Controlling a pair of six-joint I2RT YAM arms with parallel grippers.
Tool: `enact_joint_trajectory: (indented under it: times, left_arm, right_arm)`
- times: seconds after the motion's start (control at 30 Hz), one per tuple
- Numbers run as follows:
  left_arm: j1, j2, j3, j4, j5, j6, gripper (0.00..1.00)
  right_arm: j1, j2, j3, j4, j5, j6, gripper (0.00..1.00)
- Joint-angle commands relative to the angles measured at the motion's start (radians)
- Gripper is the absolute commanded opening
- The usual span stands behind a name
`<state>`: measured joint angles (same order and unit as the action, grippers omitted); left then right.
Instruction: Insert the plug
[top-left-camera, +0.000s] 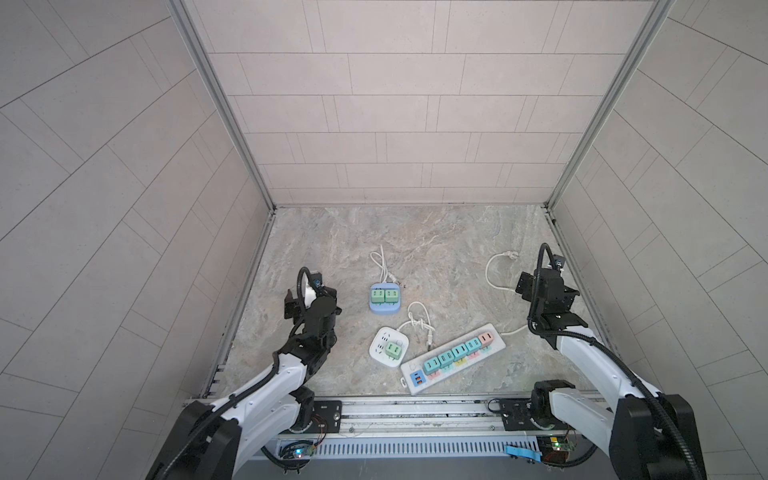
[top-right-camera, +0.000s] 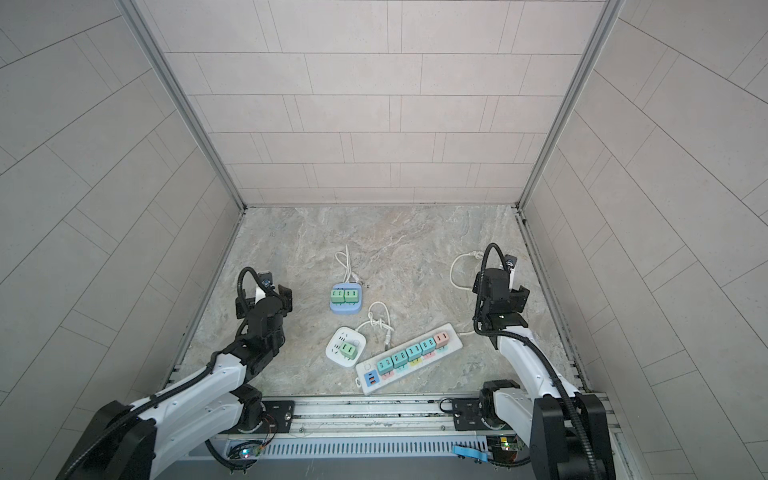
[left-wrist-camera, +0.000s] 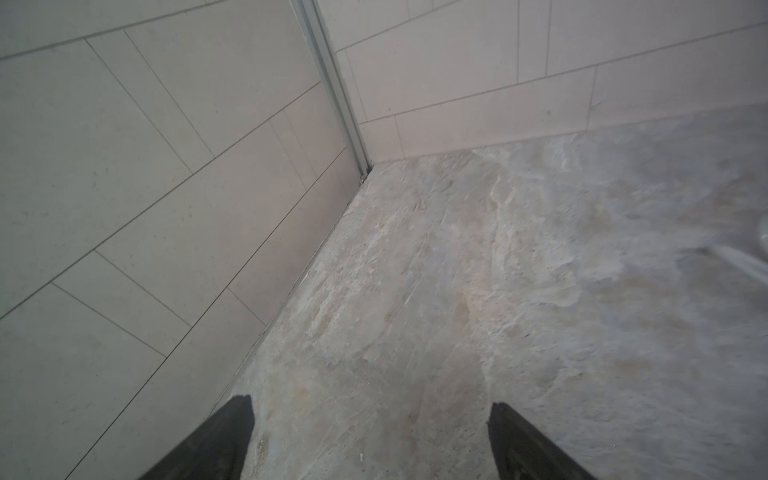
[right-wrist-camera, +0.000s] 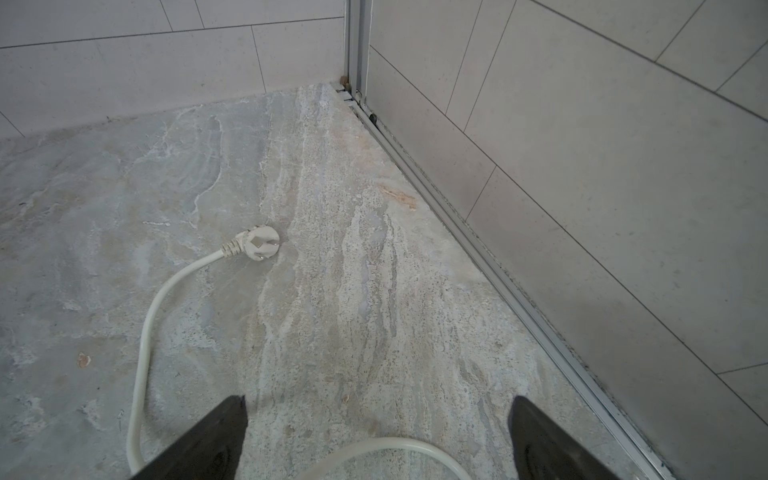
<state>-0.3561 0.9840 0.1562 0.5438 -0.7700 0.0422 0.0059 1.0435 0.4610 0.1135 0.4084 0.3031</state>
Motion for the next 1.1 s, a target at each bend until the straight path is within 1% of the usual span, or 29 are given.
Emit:
enact_joint_trajectory:
  times: [0.0,0.1,0.13,0.17,0.23,0.27,0.33,0.4,0.47,0.5,0.53,0.57,0.6,0.63,0.67,0.7,0.77,0.8,0.83,0.87,0.9,1.07]
  left_arm:
    - [0.105,0.072,-0.015,0.273,0.109,-0.048,0.96]
    - [0.135,0.188,0.037,0.272,0.212,-0.038,0.96]
    - [0.139,0.235,0.053,0.312,0.235,-0.020,0.95]
    - [0.141,0.272,0.052,0.366,0.257,-0.005,0.95]
    - [0.157,0.351,0.021,0.534,0.318,-0.002,0.96]
    - [0.181,0.392,0.017,0.581,0.363,-0.011,0.96]
    - [0.239,0.518,0.049,0.634,0.421,-0.054,0.96]
    - [0.261,0.655,0.052,0.802,0.513,-0.033,0.96]
    - [0.265,0.595,0.078,0.646,0.544,-0.036,0.96]
    - [0.266,0.556,0.097,0.563,0.549,-0.035,0.96]
    - [0.266,0.536,0.109,0.512,0.557,-0.028,0.95]
    - [0.266,0.534,0.117,0.499,0.560,-0.024,0.94]
    - [0.265,0.550,0.128,0.507,0.554,-0.025,0.94]
    - [0.265,0.578,0.131,0.537,0.533,-0.024,1.00]
    - [0.265,0.614,0.131,0.581,0.504,-0.027,1.00]
    - [0.266,0.624,0.165,0.557,0.476,-0.034,1.00]
    - [0.265,0.574,0.204,0.389,0.462,-0.061,1.00]
    - [0.265,0.573,0.236,0.333,0.454,-0.067,1.00]
    - [0.265,0.589,0.261,0.315,0.441,-0.070,1.00]
    - [0.267,0.599,0.251,0.366,0.447,-0.075,1.00]
    - [0.266,0.612,0.223,0.440,0.451,-0.055,1.00]
    - [0.265,0.608,0.237,0.396,0.464,-0.055,1.00]
  right_arm:
    - [-0.002,0.047,-0.030,0.169,0.011,-0.060,1.00]
    - [-0.001,0.150,-0.062,0.312,0.023,-0.100,1.00]
    - [-0.001,0.195,-0.065,0.354,0.023,-0.114,1.00]
    - [-0.002,0.233,-0.059,0.388,0.019,-0.126,1.00]
    - [-0.003,0.281,-0.003,0.340,-0.001,-0.126,1.00]
    - [-0.003,0.297,0.008,0.336,-0.023,-0.131,0.99]
    - [-0.002,0.314,0.013,0.360,-0.083,-0.154,0.98]
    - [-0.002,0.323,0.016,0.376,-0.128,-0.167,0.97]
    - [-0.001,0.329,0.013,0.394,-0.150,-0.166,0.97]
    - [-0.001,0.344,-0.025,0.479,-0.172,-0.169,0.97]
    - [-0.003,0.390,-0.069,0.617,-0.208,-0.185,0.99]
    - [-0.002,0.433,-0.065,0.655,-0.244,-0.213,0.99]
    - [0.006,0.458,-0.017,0.581,-0.282,-0.219,0.99]
    - [0.031,0.460,-0.015,0.571,-0.231,-0.232,1.00]
    - [0.029,0.460,-0.018,0.580,-0.235,-0.230,1.00]
    - [0.028,0.457,-0.019,0.576,-0.240,-0.229,1.00]
    - [0.028,0.457,-0.021,0.579,-0.240,-0.230,1.00]
    - [0.028,0.458,-0.020,0.581,-0.238,-0.232,1.00]
    - [0.031,0.458,-0.019,0.576,-0.234,-0.232,1.00]
    - [0.035,0.458,-0.018,0.577,-0.227,-0.234,1.00]
    - [0.035,0.458,-0.018,0.577,-0.225,-0.234,1.00]
    - [0.037,0.458,-0.017,0.577,-0.221,-0.235,1.00]
